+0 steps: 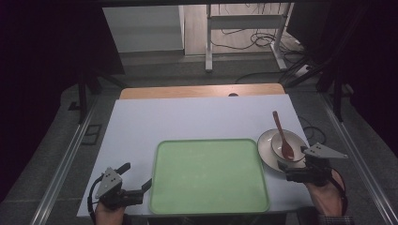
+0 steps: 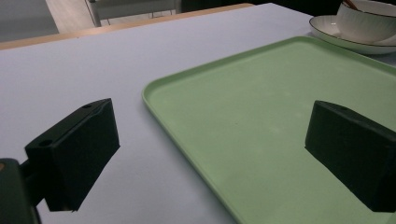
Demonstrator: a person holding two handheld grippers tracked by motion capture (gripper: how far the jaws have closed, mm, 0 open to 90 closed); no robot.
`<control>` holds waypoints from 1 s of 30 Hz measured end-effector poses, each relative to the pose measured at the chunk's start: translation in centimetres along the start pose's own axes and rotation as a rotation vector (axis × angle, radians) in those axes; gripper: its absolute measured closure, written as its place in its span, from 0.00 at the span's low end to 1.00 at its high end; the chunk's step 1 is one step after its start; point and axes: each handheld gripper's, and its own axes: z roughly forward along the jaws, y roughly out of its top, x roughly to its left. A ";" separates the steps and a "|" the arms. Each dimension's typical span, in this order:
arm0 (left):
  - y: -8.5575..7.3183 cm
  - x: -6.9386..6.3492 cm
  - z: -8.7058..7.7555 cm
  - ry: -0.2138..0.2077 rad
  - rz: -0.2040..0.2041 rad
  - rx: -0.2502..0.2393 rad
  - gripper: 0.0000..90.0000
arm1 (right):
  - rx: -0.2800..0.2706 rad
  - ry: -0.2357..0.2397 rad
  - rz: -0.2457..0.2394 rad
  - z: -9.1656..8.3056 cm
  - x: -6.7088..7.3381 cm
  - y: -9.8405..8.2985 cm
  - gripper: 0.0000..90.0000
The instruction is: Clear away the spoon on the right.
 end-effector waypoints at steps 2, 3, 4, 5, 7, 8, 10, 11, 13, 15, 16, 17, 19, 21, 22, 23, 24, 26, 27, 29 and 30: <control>0.0 0.0 0.0 0.000 -0.001 0.000 0.03 | 0.005 -0.003 -0.004 0.2 -0.1 0.2 0.00; 0.0 0.0 0.0 0.001 -0.001 0.000 0.03 | 0.005 -0.004 -0.003 0.3 -0.2 0.3 0.00; 0.0 0.0 0.0 0.001 -0.001 0.000 0.03 | 0.010 -0.002 0.002 0.4 -0.3 0.4 0.00; 0.0 0.0 0.0 0.001 -0.001 0.000 0.03 | 0.010 -0.002 0.002 0.4 -0.3 0.4 0.00; 0.0 0.1 0.0 0.002 -0.002 -0.001 0.03 | 0.014 0.004 0.013 0.6 -0.6 0.7 0.00; 0.0 0.1 0.0 0.002 -0.002 -0.001 0.03 | 0.014 0.007 0.013 0.6 -0.7 0.8 0.00; 0.0 0.1 0.0 0.001 -0.003 -0.002 0.03 | 0.014 0.013 0.016 0.7 -0.7 0.9 0.00; 0.0 0.1 0.0 0.001 -0.003 -0.002 0.03 | 0.018 0.017 0.007 0.7 -0.8 1.1 0.00; 0.0 0.1 0.0 0.001 -0.003 -0.002 0.03 | 0.020 0.014 0.002 0.9 -0.9 1.4 0.00; 0.0 0.1 0.0 0.001 -0.003 -0.002 0.03 | 0.014 0.006 0.004 1.2 -1.1 1.7 0.00; 0.0 0.1 0.0 0.001 -0.003 -0.002 0.03 | 0.014 0.006 0.004 1.2 -1.1 1.7 0.00; 0.0 0.1 0.0 0.001 -0.003 -0.003 0.03 | 0.016 0.003 0.003 1.3 -1.1 1.8 0.00; 0.0 0.1 0.0 0.001 -0.003 -0.003 0.03 | 0.024 -0.001 -0.003 1.5 -1.2 1.9 0.00; 0.0 0.1 0.0 0.001 -0.003 -0.003 0.03 | 0.029 -0.006 -0.003 1.8 -1.3 2.1 0.00; 0.0 0.1 0.0 0.001 -0.003 -0.003 0.03 | 0.034 -0.006 0.002 1.9 -1.3 2.2 0.00; 0.0 0.1 0.0 0.002 -0.003 -0.002 0.03 | 0.040 -0.009 0.001 2.1 -1.4 2.3 0.00; 0.0 0.1 0.0 0.002 -0.003 -0.002 0.03 | 0.040 -0.009 0.001 2.1 -1.4 2.3 0.00; 0.0 0.1 0.0 0.001 -0.003 -0.002 0.03 | 0.051 -0.008 0.006 2.4 -1.5 2.4 0.00; 0.0 0.1 0.0 0.002 -0.002 -0.002 0.03 | 0.049 -0.010 0.003 2.5 -1.6 2.5 0.00; 0.0 0.1 0.0 0.001 -0.003 -0.003 0.03 | 0.054 -0.016 0.004 2.8 -1.7 2.6 0.00; 0.0 0.1 0.0 0.001 -0.004 -0.004 0.03 | 0.058 -0.020 0.006 2.9 -1.7 2.7 0.00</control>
